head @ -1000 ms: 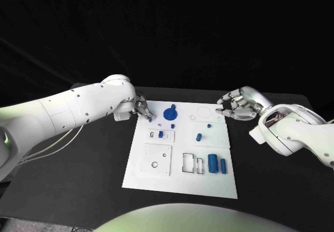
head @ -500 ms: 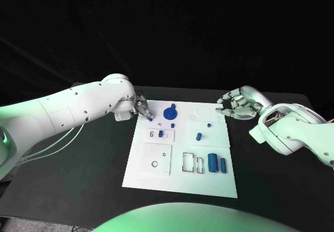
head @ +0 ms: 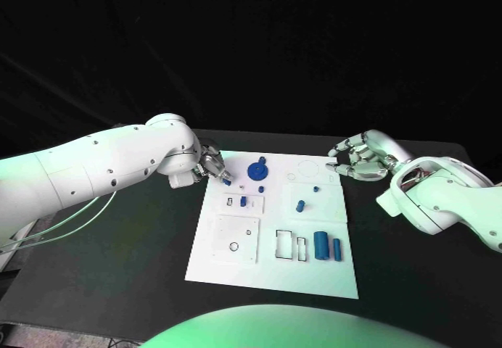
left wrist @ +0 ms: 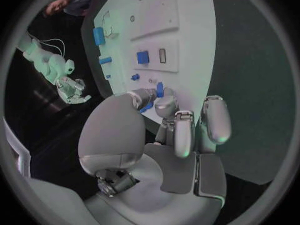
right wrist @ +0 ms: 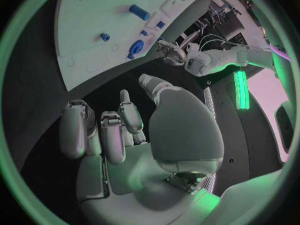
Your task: Assemble the parts on the task board
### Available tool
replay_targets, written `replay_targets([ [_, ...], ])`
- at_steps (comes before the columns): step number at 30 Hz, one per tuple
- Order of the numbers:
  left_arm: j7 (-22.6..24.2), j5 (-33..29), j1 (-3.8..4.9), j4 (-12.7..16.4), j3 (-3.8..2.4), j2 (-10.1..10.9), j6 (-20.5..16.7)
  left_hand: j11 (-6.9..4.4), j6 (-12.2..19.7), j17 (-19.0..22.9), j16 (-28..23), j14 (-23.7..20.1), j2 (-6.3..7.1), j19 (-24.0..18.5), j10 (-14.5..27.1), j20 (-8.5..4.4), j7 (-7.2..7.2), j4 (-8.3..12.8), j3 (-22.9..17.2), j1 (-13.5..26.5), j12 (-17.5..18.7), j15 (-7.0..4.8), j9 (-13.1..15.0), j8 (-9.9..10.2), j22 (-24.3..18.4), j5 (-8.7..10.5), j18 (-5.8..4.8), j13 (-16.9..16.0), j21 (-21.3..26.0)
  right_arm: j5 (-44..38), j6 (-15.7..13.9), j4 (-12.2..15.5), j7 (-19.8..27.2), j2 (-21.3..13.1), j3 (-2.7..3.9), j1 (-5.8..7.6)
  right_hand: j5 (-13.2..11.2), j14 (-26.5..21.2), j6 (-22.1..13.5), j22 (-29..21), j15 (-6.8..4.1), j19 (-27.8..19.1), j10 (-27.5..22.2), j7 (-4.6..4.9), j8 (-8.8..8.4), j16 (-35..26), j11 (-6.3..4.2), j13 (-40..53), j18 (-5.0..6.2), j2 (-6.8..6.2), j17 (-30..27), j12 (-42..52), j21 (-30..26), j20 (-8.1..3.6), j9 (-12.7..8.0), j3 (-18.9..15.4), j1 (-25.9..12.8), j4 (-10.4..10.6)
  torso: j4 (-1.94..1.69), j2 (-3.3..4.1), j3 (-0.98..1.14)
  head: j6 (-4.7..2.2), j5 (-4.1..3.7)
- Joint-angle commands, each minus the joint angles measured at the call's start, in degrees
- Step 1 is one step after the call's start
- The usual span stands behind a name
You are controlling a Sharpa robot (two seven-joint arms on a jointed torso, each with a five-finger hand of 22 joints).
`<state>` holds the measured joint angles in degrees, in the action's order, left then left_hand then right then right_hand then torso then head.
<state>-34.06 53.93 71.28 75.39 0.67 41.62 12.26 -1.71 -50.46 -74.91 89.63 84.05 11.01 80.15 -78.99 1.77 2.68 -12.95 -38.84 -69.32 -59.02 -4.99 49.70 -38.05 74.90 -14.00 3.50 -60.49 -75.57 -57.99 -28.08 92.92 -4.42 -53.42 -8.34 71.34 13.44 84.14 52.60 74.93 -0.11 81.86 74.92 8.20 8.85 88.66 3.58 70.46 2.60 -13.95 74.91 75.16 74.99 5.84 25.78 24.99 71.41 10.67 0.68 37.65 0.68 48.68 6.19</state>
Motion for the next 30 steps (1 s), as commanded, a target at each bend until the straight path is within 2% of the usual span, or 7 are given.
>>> replay_targets([
  [1,0.76,-1.44,0.0,2.72,-0.04,1.18,-3.0,0.03,-0.42,-15.09,0.37,5.95,0.02,0.46,-0.49,0.12,-0.38,8.21,-8.35,0.91,-0.37,0.31,0.06,-0.29,7.84,-0.66,0.17,-0.03,0.12,-0.28,0.32,0.05,-0.06,-0.06,0.0,-0.04,0.23,4.88,-0.37,7.13,-0.43,-0.31,-0.4,-0.13,0.26,-0.28,-0.14,-0.05,1.07,0.18,11.38,-0.22,-0.33,-0.2,0.07,0.07,-0.38,0.27,0.0,0.0,-0.03,-0.03,0.11],
  [7,1.13,3.18,-0.68,7.13,-0.03,3.72,-5.02,-0.07,-0.7,-15.09,0.37,5.95,0.2,0.62,-0.73,0.04,-0.48,8.82,-8.86,1.36,-0.53,0.22,0.21,-0.64,7.98,-1.38,0.14,-0.06,-0.02,-0.28,0.3,0.05,-0.01,-0.13,0.0,-0.05,0.23,4.88,-0.37,7.13,-0.43,-0.31,-0.4,-0.13,0.26,-0.28,-0.14,-0.05,1.07,0.18,11.38,-0.22,-0.33,-0.2,0.07,0.07,-0.38,0.27,0.1,0.08,-0.1,-0.06,0.24],
  [11,1.43,5.4,-1.35,9.15,-0.01,4.86,-6.39,-0.11,-0.83,-15.09,0.37,5.95,0.28,0.76,-0.88,0.02,-0.52,9.01,-9.1,1.49,-0.72,0.19,0.27,-0.79,8.1,-1.38,0.09,-0.2,-0.21,-0.28,0.32,0.02,0.01,-0.16,0.0,-0.09,0.23,4.88,-0.37,7.13,-0.43,-0.31,-0.4,-0.13,0.26,-0.28,-0.14,-0.05,1.07,0.18,11.38,-0.22,-0.33,-0.2,0.07,0.07,-0.38,0.27,-0.06,0.0,-0.07,-0.07,0.27],
  [15,1.53,6.8,-2.34,10.24,-0.01,5.24,-7.45,-0.15,-0.94,-15.09,0.37,5.95,0.34,0.94,-1.07,-0.02,-0.56,9.2,-9.4,1.68,-0.97,0.16,0.34,-0.96,8.24,-1.54,0.03,-0.38,-0.45,-0.28,0.32,-0.03,0.04,-0.11,0.0,-0.2,0.23,4.88,-0.37,7.13,-0.43,-0.31,-0.4,-0.13,0.26,-0.28,-0.14,-0.05,1.07,0.18,11.38,-0.22,-0.33,-0.2,0.07,0.07,-0.38,0.27,-0.16,-0.04,-0.08,-0.2,0.28],
  [20,1.41,8.51,-3.23,11.25,0.0,5.35,-7.91,-0.18,-1.02,-15.09,0.37,5.95,0.43,1.06,-1.18,-0.04,-0.59,9.32,-9.61,1.86,-1.1,0.13,0.39,-1.08,8.33,-1.64,-0.01,-0.46,-0.6,-0.28,0.36,-0.04,0.05,-0.12,0.0,-0.34,0.23,4.88,-0.37,7.13,-0.43,-0.31,-0.4,-0.13,0.26,-0.28,-0.14,-0.05,1.07,0.18,11.38,-0.22,-0.33,-0.2,0.07,0.07,-0.38,0.27,0.03,0.1,-0.18,-0.19,0.51],
  [23,1.27,9.33,-3.48,11.71,0.0,5.4,-7.86,-0.22,-1.17,-15.09,0.37,5.95,0.68,1.13,-1.32,-0.1,-0.64,9.59,-10.13,2.43,-1.1,0.07,0.52,-1.42,8.4,-2.34,-0.01,-0.37,-0.61,-0.28,0.37,-0.05,0.05,-0.12,0.0,-0.41,0.23,4.88,-0.37,7.13,-0.43,-0.31,-0.4,-0.13,0.26,-0.28,-0.14,-0.05,1.07,0.18,11.38,-0.22,-0.33,-0.2,0.07,0.07,-0.38,0.27,0.09,0.06,-0.1,-0.14,0.62],
  [30,0.78,10.84,-3.83,12.23,0.12,5.35,-7.29,-0.31,-1.39,-15.09,0.37,5.95,1.09,1.23,-1.52,-0.22,-0.76,10.19,-10.98,3.68,-1.06,-0.05,0.85,-2.2,8.55,-4.37,-0.02,-0.17,-0.61,-0.28,0.42,-0.05,0.02,-0.09,0.0,-0.49,0.37,4.88,-0.41,7.14,-0.44,-0.3,-0.36,-0.12,0.3,-0.3,-0.14,-0.01,1.07,0.17,11.37,-0.18,-0.37,-0.21,0.16,0.13,-0.35,0.24,0.0,0.14,-0.06,-0.09,0.66],
])
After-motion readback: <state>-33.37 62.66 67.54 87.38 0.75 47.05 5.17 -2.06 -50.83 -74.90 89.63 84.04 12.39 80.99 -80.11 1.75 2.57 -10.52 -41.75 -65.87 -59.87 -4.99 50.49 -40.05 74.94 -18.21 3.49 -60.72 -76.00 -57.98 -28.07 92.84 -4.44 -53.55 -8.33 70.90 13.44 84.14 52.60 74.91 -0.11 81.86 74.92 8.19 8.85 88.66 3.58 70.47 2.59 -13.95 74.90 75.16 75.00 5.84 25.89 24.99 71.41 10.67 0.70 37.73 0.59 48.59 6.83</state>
